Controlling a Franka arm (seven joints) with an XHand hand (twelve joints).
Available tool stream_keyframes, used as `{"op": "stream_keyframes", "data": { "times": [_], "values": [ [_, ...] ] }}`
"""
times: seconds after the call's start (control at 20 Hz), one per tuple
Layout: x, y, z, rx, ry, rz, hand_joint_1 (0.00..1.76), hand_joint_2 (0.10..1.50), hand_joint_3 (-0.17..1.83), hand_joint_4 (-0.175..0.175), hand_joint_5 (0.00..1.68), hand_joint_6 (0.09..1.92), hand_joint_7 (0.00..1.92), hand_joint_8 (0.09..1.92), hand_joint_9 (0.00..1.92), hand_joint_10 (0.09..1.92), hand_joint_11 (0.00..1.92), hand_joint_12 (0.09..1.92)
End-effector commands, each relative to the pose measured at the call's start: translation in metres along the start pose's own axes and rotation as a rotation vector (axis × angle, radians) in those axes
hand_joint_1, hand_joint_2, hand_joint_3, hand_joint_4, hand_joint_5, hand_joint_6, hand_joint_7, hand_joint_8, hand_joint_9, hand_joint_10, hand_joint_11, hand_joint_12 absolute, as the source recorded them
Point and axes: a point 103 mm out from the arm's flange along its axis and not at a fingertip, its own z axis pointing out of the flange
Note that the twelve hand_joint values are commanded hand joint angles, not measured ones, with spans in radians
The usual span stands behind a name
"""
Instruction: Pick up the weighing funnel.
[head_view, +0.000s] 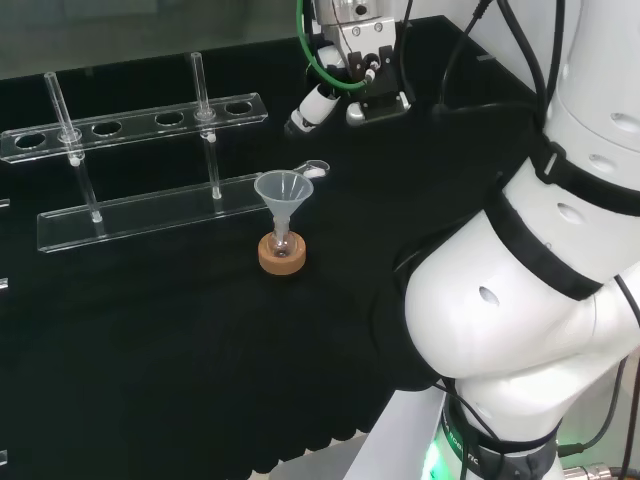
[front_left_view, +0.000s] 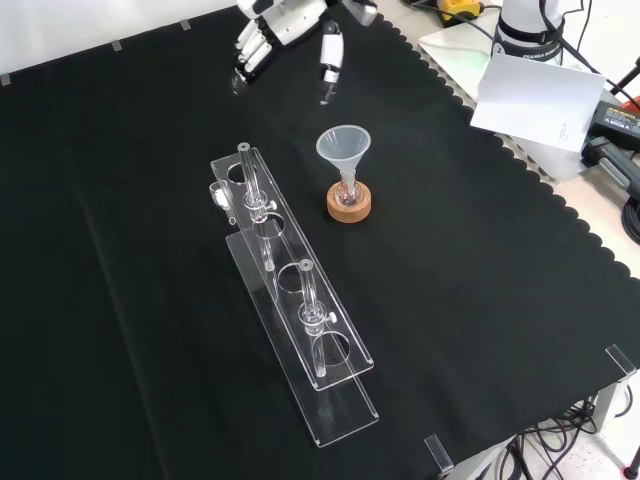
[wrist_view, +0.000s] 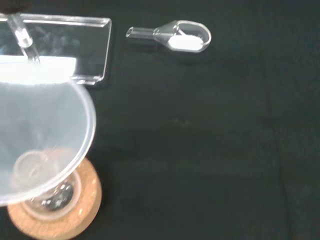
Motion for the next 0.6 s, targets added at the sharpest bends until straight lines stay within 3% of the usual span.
{"op": "stream_keyframes", "data": {
  "times": [0.05,0.3,0.6],
  "values": [
    [-0.019,0.031,-0.002,-0.009,-0.002,0.006,0.73,0.76,0.35,-0.06,0.42,0.09,0.23,0.71,0.48,0.65,0.35,1.34],
    [-0.028,0.063,0.007,0.007,-0.006,-0.016,0.79,0.69,0.52,-0.057,0.48,0.09,0.28,0.71,0.53,0.62,0.39,1.33],
    [-0.027,0.103,0.029,0.032,-0.022,-0.06,0.8,0.65,0.54,-0.052,0.52,0.09,0.3,0.72,0.55,0.62,0.41,1.33]
  ]
}}
